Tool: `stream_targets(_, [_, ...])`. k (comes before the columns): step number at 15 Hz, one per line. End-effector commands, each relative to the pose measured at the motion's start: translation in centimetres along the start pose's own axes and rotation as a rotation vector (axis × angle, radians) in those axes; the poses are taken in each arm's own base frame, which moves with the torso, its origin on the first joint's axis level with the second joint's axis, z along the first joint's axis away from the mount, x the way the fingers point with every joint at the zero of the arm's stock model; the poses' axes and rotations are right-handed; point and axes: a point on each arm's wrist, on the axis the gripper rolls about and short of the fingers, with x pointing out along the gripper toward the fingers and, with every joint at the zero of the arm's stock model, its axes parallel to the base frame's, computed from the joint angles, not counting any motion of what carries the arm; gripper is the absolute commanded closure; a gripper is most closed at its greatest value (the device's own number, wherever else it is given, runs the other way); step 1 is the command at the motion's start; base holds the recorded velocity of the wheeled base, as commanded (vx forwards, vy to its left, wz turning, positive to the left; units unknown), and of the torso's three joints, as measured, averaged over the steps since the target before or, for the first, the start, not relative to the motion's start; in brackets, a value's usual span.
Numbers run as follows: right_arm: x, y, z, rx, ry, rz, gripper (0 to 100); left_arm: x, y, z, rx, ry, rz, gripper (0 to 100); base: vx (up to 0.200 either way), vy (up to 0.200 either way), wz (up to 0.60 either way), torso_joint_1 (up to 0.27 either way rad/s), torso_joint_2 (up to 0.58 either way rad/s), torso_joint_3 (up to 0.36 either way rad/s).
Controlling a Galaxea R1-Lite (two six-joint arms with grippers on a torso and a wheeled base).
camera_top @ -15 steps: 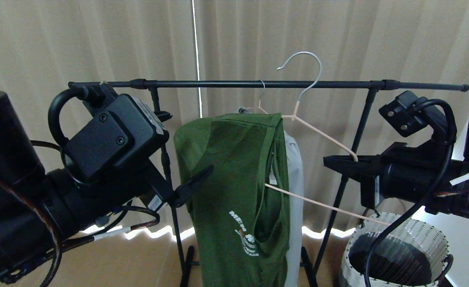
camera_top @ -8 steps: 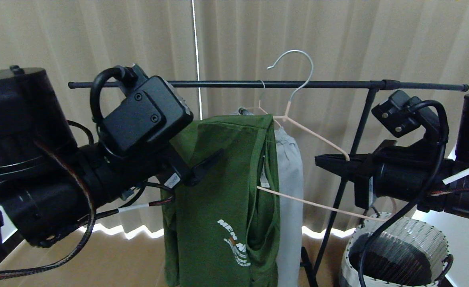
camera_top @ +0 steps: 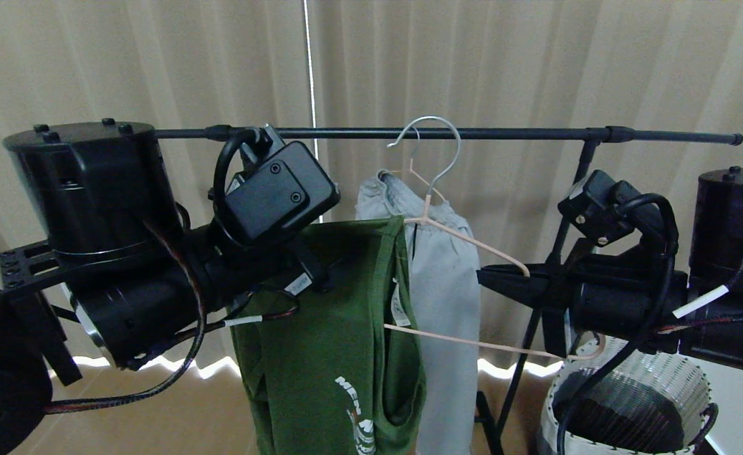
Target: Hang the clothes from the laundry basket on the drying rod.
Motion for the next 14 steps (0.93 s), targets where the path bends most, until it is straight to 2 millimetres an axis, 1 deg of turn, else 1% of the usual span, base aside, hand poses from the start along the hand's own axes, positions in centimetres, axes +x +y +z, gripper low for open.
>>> stream_targets(1, [-0.01,0.08,-0.56,-0.003,-0.002,0.01,100,0.23,0.02,-0.48,0.001,0.018,0.002,0,0.0,0.0,0.0,0.0,0.0,0.0])
stream_targets(2, [0.02,0.13,-0.88,-0.007,-0.015,0.014,100,0.23,0.02,-0.54,0.0,0.021,0.002,0,0.0,0.0,0.0,0.0,0.0,0.0])
stream_targets(3, [0.02,0.17,-0.92,-0.008,-0.019,0.016,100,0.22,-0.01,-0.58,0.0,0.022,0.001,100,0.0,0.0,0.0,0.0,0.0,0.0])
stream_targets(11, [-0.03,0.12,-0.73,-0.009,-0.029,0.015,100,-0.14,-0.34,-0.9,0.004,0.031,-0.008,100,0.0,0.0,0.0,0.0,0.0,0.0])
stream_targets(14, [0.01,0.08,-0.82,-0.011,-0.024,0.011,100,-0.19,-0.27,-0.85,-0.003,0.0,0.026,100,0.0,0.0,0.0,0.0,0.0,0.0])
